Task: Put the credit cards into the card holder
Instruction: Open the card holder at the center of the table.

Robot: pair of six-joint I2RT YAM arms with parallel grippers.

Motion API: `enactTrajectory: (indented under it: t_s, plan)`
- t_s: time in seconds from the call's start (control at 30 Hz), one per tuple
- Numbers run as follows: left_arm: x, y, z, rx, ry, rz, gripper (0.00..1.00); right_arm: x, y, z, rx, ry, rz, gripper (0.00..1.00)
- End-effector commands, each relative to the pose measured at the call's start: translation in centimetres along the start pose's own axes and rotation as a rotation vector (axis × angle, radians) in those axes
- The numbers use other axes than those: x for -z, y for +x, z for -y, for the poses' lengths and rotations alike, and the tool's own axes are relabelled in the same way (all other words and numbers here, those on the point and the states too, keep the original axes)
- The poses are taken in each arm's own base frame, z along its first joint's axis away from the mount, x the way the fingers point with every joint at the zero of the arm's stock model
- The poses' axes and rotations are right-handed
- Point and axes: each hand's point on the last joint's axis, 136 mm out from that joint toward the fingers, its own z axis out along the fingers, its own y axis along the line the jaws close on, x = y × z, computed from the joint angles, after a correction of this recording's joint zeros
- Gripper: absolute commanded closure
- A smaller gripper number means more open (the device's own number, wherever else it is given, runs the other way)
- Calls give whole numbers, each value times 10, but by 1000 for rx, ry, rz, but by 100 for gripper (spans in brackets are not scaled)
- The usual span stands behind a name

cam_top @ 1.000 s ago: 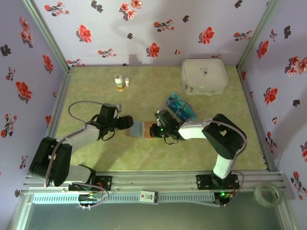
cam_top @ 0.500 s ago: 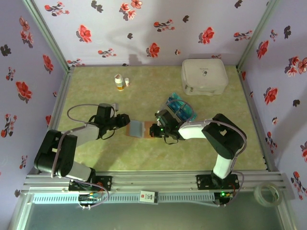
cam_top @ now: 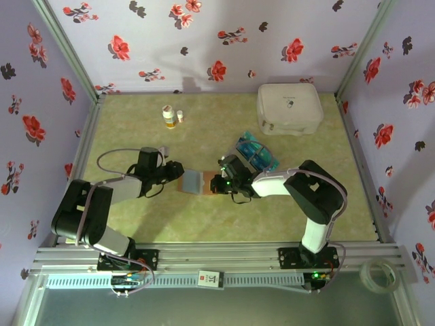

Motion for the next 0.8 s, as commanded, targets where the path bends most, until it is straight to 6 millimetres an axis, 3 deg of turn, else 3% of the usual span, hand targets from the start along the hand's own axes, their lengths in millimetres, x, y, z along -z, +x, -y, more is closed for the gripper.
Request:
enactTrajectory:
  t_s: [0.0, 0.17, 0.47, 0.6, 0.67, 0.77]
  plan:
    - [-1, 1, -2, 9, 17, 3, 82, -11, 22, 36, -12, 114, -70, 99]
    - [1, 1, -1, 12, 26, 15, 83, -11, 22, 37, -13, 116, -71, 99]
    - [8, -4, 2, 22, 50, 53, 100, -14, 24, 38, -14, 120, -84, 100]
    - [12, -8, 7, 24, 65, 72, 100, -16, 23, 36, -14, 111, -92, 100]
    - [14, -9, 9, 23, 73, 78, 93, -17, 24, 36, -13, 111, -97, 100]
    - [16, -10, 11, 18, 79, 84, 91, -17, 24, 36, -8, 113, -98, 100]
